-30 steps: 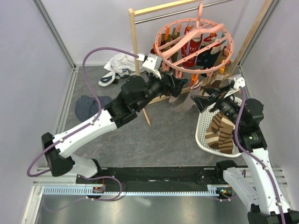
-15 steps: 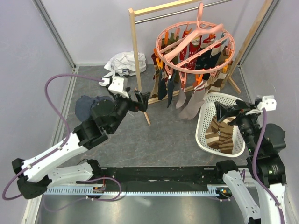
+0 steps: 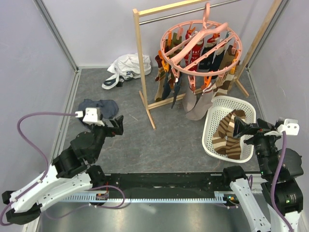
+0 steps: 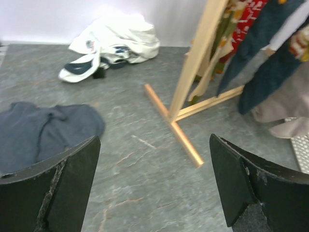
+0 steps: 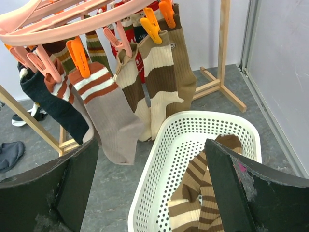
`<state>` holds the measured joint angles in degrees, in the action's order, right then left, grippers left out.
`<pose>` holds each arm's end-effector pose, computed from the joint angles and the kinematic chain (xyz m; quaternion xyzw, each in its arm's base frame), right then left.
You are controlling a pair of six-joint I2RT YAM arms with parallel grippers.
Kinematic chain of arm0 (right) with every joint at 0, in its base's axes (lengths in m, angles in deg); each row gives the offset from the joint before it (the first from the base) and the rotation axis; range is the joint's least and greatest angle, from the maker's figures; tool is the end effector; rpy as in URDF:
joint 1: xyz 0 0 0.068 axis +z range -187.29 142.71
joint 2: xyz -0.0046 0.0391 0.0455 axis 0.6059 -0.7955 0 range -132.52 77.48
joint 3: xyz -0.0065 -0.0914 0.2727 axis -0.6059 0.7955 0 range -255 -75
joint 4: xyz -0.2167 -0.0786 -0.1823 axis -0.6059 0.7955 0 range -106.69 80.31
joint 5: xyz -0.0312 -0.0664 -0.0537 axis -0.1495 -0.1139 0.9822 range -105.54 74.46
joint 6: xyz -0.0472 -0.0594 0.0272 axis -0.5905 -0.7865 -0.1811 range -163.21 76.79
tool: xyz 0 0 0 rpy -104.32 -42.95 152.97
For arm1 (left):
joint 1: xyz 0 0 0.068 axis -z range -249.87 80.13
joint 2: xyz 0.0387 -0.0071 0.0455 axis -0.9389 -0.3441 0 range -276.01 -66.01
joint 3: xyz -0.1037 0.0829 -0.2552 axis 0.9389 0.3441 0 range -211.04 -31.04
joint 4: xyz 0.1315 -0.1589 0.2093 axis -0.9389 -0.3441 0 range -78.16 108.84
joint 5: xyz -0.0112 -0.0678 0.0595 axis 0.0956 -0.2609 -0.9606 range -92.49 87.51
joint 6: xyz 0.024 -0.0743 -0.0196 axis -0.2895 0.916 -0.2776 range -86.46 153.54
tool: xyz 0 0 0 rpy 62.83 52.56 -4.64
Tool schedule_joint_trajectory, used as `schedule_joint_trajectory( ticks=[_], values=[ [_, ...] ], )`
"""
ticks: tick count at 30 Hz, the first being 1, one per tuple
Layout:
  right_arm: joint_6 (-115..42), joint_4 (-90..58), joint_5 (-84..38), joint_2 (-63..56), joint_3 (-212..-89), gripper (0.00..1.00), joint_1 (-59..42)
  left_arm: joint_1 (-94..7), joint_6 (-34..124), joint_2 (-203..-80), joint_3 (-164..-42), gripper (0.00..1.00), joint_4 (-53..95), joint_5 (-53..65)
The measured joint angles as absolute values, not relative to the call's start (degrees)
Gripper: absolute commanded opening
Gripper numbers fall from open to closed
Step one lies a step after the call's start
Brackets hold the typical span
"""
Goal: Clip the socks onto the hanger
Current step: Reset both arms
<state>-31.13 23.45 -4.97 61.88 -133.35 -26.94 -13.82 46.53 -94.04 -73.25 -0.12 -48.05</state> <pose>0.0591 -0.0022 0.4288 0.0770 0.6868 0.0777 0.7186 0.1259 -0.0982 0.3612 0.0052 0.7274 -0.1190 0.6758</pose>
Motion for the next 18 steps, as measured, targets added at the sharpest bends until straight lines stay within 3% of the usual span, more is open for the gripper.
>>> schedule_joint_trajectory(
  ticks=[8,18],
  values=[
    [-30.6,24.7,-1.4,63.4,-133.3,0.98,-23.8,-13.8,47.5,-83.0,-65.4,1.0,-5.6,-52.6],
    [-28.8,25.0,3.3,64.1,-132.0,0.98,-21.5,-13.8,47.4,-83.7,-64.0,1.0,-7.3,-55.7]
  ],
)
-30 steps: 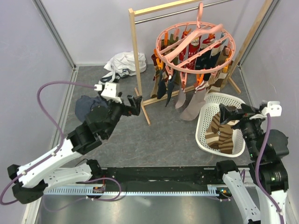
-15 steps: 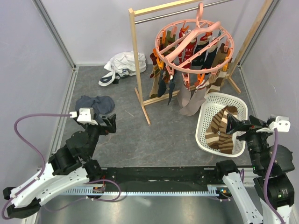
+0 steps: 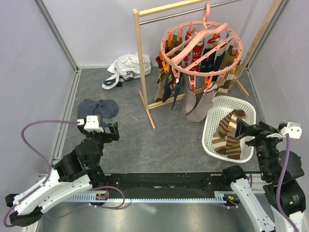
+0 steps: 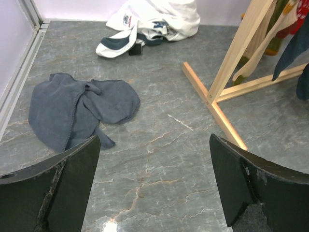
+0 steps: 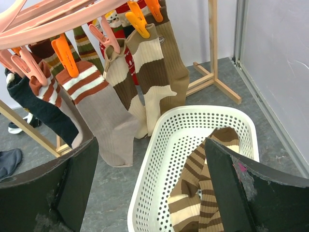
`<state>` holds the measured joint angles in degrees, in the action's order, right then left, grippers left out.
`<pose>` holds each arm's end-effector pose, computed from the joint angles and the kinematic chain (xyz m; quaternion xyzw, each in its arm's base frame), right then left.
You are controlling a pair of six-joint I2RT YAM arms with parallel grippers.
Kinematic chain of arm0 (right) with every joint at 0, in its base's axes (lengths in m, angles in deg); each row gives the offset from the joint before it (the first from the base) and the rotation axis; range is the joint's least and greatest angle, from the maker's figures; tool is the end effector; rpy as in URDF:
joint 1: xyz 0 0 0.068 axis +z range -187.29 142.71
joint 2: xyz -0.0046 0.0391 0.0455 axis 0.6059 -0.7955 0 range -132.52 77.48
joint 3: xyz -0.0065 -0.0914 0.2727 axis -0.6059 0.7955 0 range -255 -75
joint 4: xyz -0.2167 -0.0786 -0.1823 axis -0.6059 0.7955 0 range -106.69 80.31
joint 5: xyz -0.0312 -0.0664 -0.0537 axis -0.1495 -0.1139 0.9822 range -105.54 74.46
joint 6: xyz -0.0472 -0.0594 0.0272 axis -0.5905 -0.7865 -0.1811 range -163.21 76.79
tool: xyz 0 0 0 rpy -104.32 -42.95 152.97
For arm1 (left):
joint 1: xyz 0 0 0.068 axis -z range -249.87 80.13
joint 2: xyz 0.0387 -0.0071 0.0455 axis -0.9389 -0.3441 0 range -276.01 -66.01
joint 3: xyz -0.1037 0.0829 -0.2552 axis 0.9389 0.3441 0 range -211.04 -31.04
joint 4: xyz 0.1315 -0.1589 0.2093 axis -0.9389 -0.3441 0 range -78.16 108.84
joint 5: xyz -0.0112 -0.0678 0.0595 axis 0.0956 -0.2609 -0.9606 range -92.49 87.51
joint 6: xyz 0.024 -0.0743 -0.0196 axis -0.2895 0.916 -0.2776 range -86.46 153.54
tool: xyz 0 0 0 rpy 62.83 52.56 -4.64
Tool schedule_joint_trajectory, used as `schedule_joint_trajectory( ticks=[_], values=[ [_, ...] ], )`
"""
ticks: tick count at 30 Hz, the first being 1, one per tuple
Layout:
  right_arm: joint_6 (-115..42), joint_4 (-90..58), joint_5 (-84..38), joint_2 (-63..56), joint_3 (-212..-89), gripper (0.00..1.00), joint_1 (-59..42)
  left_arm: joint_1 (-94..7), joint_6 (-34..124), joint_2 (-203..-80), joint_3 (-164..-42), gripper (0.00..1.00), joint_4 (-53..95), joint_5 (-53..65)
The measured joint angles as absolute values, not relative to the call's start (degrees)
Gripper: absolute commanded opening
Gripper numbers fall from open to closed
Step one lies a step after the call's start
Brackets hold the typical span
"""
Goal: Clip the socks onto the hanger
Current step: Reset both arms
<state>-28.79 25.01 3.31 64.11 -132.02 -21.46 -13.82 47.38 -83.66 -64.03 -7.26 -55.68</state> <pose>0.0531 -0.0084 0.4191 0.1093 0.6870 0.0753 0.7145 0.1137 -0.0692 0.3084 -0.0183 0.7454 -0.0440 0.6650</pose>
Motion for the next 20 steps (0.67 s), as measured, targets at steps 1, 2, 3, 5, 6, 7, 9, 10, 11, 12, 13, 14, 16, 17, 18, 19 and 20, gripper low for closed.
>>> schedule_joint_trajectory(
  ticks=[1,2,3,5,6,7,9,10,11,12,13,14,16,17,18,19,20],
  values=[
    [-28.6,25.0,3.5,64.1,-132.0,0.98,-21.3,-13.8,47.3,-84.3,-64.0,1.0,-7.3,-55.8],
    [-28.4,25.0,3.7,64.2,-131.9,0.98,-21.2,-13.8,47.3,-85.1,-64.0,1.0,-7.4,-55.9],
    [-28.4,25.0,3.9,64.2,-131.9,0.98,-21.1,-13.8,47.3,-85.7,-64.0,1.0,-7.5,-55.9],
    [-28.3,25.0,3.9,64.2,-131.9,0.98,-20.8,-13.8,47.3,-86.5,-64.0,1.0,-7.9,-56.0],
    [-28.3,25.0,4.0,64.2,-131.9,0.98,-20.7,-13.8,47.3,-86.5,-64.0,1.0,-8.1,-56.0],
    [-28.3,25.0,4.1,64.2,-131.9,0.98,-20.6,-13.8,47.3,-86.5,-64.0,1.0,-8.2,-56.0],
    [-28.3,25.0,4.2,64.2,-131.9,0.98,-20.5,-13.8,47.3,-86.5,-64.0,1.0,-8.2,-56.0],
    [-28.3,25.0,4.3,64.2,-131.9,0.98,-20.5,-13.8,47.1,-86.5,-64.0,1.0,-8.2,-56.0],
    [-28.3,25.0,4.3,64.2,-131.9,0.98,-20.5,-13.8,47.1,-86.5,-64.0,1.0,-8.1,-56.0],
    [-28.3,25.0,4.4,64.2,-131.9,0.98,-20.5,-13.8,46.9,-86.5,-64.0,1.0,-8.1,-56.0],
    [-28.2,25.0,4.4,64.2,-131.9,0.98,-20.5,-13.8,46.8,-86.5,-64.0,1.0,-8.1,-56.0],
    [-28.2,25.0,4.4,64.2,-131.8,0.98,-20.5,-13.8,46.6,-86.5,-64.0,1.0,-8.1,-56.1],
    [-28.2,25.0,4.4,64.1,-131.7,0.98,-20.5,-13.8,46.1,-86.8,-64.0,1.0,-8.1,-56.4],
    [-28.2,25.0,4.4,64.1,-131.7,0.98,-20.5,-13.8,46.0,-86.9,-64.0,1.0,-8.1,-56.5],
    [-28.2,25.0,4.4,64.1,-131.7,0.98,-20.5,-13.8,45.8,-87.1,-64.0,1.0,-8.1,-56.5],
    [-28.2,25.0,4.4,64.1,-131.7,0.98,-20.5,-13.8,45.8,-87.2,-64.0,1.0,-8.1,-56.5],
    [-28.2,25.0,4.5,64.1,-131.7,0.98,-20.5,-13.8,45.8,-87.3,-64.0,1.0,-8.1,-56.5]
  ],
)
